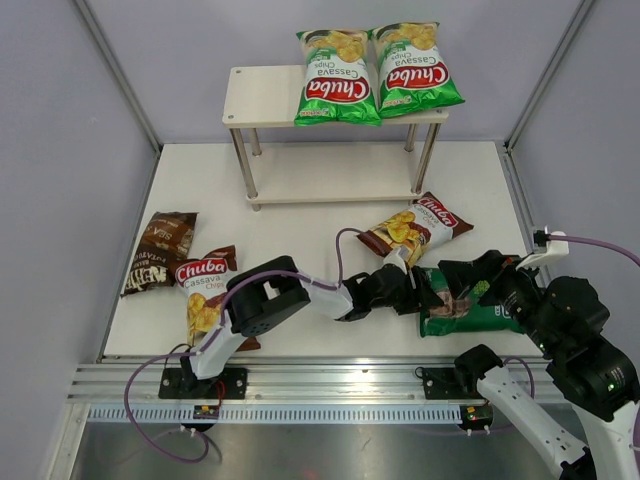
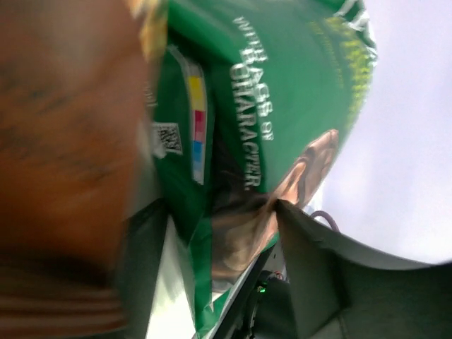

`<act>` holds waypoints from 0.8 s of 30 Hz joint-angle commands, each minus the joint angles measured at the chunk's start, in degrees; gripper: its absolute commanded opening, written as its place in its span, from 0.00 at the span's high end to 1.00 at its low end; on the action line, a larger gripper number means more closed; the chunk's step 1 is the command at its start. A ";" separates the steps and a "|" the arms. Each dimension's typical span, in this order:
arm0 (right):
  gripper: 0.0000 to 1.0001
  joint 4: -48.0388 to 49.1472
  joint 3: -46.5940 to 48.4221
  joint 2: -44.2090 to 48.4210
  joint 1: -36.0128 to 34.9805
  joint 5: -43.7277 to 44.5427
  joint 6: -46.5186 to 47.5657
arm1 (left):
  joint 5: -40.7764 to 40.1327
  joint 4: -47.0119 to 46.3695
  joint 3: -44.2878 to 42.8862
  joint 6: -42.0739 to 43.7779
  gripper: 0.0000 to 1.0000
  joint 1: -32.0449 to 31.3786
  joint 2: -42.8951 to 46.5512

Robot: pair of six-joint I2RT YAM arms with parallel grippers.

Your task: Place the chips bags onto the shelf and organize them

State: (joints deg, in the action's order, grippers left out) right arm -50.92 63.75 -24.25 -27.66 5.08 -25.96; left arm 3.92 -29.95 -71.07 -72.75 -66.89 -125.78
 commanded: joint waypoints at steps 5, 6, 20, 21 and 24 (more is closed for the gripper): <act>0.01 1.34 0.77 0.34 0.33 -1.74 -0.50 | -3.31 -7.56 5.23 4.10 0.62 -1.31 0.88; 0.00 1.43 0.68 0.43 0.33 -1.74 -0.59 | -3.22 -10.01 5.67 4.72 0.67 -1.31 1.14; 0.01 2.05 0.59 0.17 0.33 0.89 0.82 | -3.66 -24.53 20.78 17.73 1.00 -4.56 17.48; 0.00 2.14 0.42 0.17 0.33 0.98 0.91 | -3.75 -25.15 22.71 18.34 1.00 -4.56 19.76; 0.01 2.40 0.50 -0.09 0.33 1.25 0.99 | -5.50 -24.98 26.14 20.01 1.00 -4.56 23.02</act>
State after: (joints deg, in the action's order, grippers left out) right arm -50.85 63.75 -24.21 -27.66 5.28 -26.09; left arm 1.72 -47.22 -47.48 -57.60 -71.66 -107.81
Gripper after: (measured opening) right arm 0.993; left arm 0.176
